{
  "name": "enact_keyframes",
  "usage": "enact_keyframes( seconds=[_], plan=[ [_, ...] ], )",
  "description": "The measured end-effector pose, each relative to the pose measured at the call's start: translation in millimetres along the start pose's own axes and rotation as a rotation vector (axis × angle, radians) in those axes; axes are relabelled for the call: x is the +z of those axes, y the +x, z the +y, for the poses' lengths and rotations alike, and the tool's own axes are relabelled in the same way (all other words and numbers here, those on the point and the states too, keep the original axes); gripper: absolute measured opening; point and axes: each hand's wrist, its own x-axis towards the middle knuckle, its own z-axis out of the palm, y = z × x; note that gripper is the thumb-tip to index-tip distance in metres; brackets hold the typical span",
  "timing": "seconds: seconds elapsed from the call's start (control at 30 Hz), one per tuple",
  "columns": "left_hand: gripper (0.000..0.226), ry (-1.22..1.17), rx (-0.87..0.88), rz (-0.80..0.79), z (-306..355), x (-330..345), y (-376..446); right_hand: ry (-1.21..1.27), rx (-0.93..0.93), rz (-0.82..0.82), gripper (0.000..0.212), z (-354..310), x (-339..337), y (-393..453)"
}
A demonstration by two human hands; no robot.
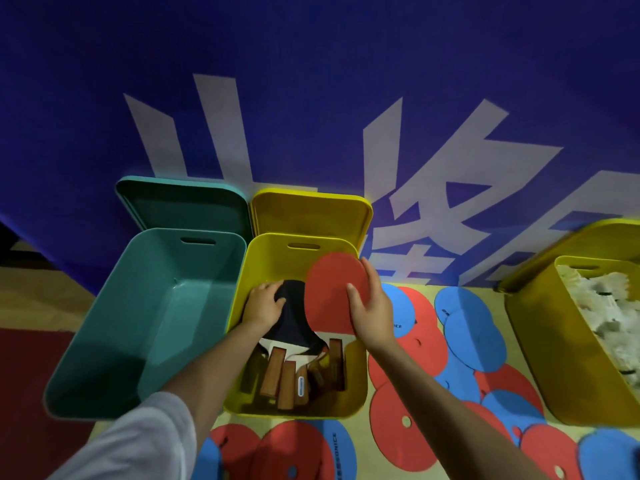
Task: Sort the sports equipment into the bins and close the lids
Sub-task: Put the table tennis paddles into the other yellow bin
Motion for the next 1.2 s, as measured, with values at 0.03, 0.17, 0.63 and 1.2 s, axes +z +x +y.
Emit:
enact_keyframes(
  seconds=[0.03,0.17,0.63,1.2],
  plan=[
    [0.049,-0.022,-0.009,-0.01,-1,1,0,-0.054,-0.041,-0.005,0.051,3,0,0],
    [0.047,-0.047,-0.006,0.048,11,-11,-7,-0.141,-0.07,-0.006,0.052,6,-3,4],
    [0.047,-0.262,0.008,0.266,-5,-72,-73,0.138,0.085,-0.28,0.051,-15,69,25],
    [0.044,-0.354,0.021,0.286,-8,-70,-73,-0.537,0.13,-0.321,0.076,39,101,19]
  ],
)
